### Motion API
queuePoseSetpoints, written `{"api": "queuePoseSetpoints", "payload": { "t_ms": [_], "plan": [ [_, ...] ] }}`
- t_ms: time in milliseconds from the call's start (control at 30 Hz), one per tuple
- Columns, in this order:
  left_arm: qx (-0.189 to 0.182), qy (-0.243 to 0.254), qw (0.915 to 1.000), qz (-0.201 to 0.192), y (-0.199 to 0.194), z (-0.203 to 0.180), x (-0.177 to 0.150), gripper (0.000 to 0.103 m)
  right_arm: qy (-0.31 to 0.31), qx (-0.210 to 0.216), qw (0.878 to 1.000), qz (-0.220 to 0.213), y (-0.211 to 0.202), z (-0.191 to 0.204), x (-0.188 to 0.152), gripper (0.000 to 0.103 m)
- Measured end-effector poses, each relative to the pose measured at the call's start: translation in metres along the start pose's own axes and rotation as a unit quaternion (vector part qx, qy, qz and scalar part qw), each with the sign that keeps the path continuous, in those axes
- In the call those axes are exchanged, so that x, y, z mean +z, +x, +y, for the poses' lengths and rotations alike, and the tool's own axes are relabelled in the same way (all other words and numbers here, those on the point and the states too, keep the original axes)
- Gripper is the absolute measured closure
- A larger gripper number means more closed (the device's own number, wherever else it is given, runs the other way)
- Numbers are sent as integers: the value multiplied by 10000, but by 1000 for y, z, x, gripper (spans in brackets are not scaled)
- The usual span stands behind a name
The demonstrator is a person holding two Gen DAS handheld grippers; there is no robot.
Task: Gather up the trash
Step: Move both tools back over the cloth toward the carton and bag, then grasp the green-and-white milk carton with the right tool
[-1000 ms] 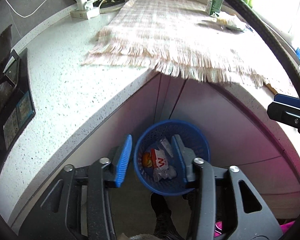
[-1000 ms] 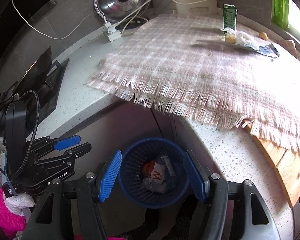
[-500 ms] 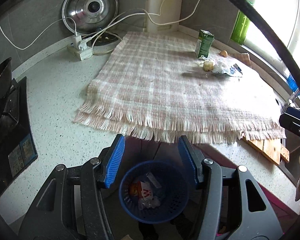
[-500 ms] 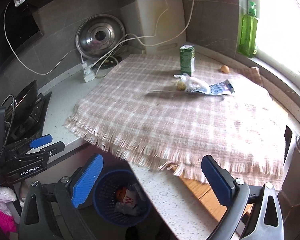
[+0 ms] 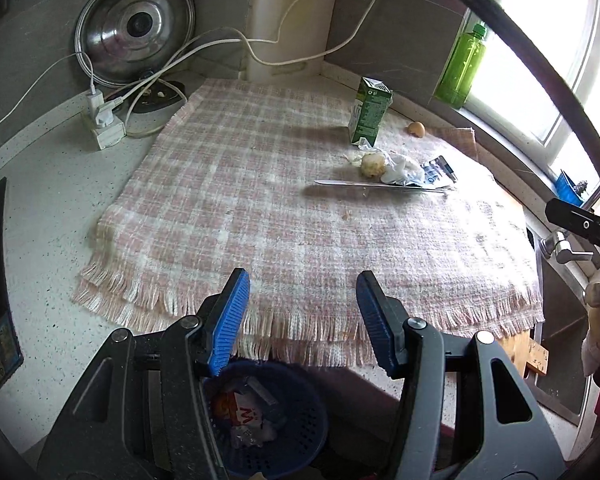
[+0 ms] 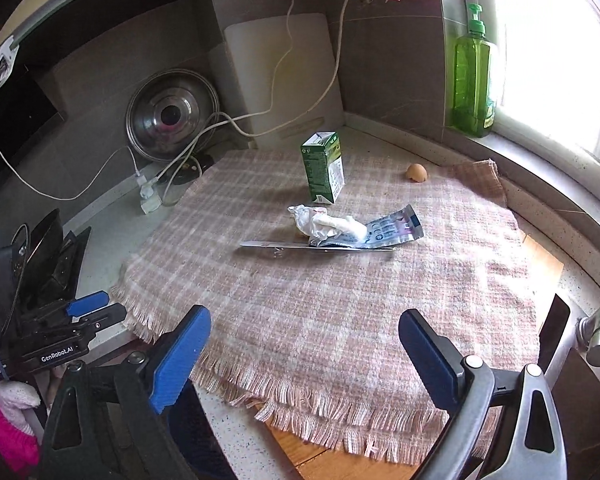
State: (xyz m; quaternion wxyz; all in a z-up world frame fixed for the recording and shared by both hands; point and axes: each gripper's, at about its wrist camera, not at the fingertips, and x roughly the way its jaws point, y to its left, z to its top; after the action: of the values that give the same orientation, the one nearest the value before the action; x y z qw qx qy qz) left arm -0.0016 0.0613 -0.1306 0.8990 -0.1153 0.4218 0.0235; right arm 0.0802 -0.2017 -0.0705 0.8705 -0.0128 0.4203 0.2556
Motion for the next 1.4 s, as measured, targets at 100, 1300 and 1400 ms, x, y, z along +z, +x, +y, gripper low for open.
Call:
{"api": "queuePoseSetpoints", "payload": {
  "t_ms": [100,1300,1400],
  "plan": [
    [-63,46,10000,58,12,-11,9,46,168,209,9996,48,10,-18,15,9],
    [-943,-2084,9674,1088,166,11,94,54,83,581,9961,661,185,-29,167,16],
    [-1049,-2472,9557,1205,181,18,93,54,-51,385,9970,669,198,-22,165,16]
  ]
}}
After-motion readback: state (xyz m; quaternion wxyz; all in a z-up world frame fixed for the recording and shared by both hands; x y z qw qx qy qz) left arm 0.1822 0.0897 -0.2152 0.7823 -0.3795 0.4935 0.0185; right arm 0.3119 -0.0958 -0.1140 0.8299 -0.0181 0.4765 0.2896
